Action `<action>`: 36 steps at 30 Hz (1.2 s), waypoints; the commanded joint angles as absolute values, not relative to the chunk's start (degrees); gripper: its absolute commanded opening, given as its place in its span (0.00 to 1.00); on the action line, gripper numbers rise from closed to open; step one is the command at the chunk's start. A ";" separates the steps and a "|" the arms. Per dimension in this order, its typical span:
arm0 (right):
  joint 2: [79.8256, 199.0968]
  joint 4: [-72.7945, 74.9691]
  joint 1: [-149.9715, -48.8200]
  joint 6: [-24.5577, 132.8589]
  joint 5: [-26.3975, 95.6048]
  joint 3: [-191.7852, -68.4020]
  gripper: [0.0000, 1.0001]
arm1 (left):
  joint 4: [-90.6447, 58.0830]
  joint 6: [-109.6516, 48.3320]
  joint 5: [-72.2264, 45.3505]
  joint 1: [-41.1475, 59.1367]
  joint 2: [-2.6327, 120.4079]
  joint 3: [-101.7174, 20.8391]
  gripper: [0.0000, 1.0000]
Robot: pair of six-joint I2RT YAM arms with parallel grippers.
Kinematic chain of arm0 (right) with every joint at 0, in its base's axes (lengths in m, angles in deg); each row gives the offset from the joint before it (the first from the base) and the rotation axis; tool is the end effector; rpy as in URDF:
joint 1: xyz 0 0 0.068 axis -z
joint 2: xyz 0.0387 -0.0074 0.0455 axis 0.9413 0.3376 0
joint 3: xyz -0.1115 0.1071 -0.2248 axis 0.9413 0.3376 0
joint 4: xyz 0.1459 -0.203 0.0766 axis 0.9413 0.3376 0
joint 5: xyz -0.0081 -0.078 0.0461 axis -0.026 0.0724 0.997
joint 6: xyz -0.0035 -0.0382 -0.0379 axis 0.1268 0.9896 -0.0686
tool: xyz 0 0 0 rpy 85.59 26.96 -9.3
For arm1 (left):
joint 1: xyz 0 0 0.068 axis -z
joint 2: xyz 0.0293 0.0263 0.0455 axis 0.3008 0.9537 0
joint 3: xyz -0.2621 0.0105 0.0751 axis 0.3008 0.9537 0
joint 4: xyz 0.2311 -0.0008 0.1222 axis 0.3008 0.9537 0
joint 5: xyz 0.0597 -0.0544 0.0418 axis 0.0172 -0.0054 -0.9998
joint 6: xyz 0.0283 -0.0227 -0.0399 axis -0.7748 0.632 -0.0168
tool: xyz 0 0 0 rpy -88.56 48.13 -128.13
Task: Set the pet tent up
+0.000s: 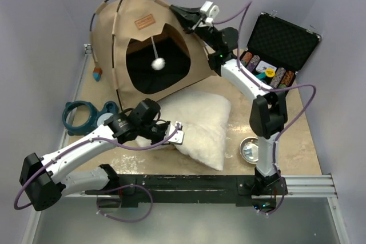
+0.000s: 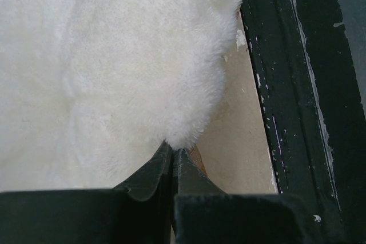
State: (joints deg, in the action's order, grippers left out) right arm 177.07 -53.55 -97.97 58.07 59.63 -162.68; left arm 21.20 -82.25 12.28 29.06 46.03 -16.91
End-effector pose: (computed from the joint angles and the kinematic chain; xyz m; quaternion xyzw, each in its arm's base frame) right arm 0.4107 0.2373 0.4313 -0.3337 0.3139 0.3396 0.8214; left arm 0.1354 -0.1721 0.2687 0.6887 0.5830 -0.2925 0.3165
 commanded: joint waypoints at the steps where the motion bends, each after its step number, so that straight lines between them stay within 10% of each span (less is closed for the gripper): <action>1: 169.66 -62.09 -97.16 66.74 47.81 -154.76 0.00 | 19.13 -81.09 12.31 28.90 44.30 -17.75 0.00; 16: 156.21 -52.95 -103.13 78.10 31.63 -127.25 0.00 | 30.73 -83.90 22.33 28.90 42.19 -18.01 0.00; 27: 145.93 -37.68 -104.11 70.12 -2.73 -126.09 0.00 | 34.67 -85.12 23.91 28.11 36.48 -19.06 0.00; 36: 142.30 -34.13 -111.14 62.37 -2.47 -118.61 0.00 | 34.18 -84.08 14.78 25.84 44.74 -21.01 0.00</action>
State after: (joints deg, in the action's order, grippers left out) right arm 140.68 -33.81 -108.60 66.81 -0.15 -119.25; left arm 37.70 -85.31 18.42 28.10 43.75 -20.52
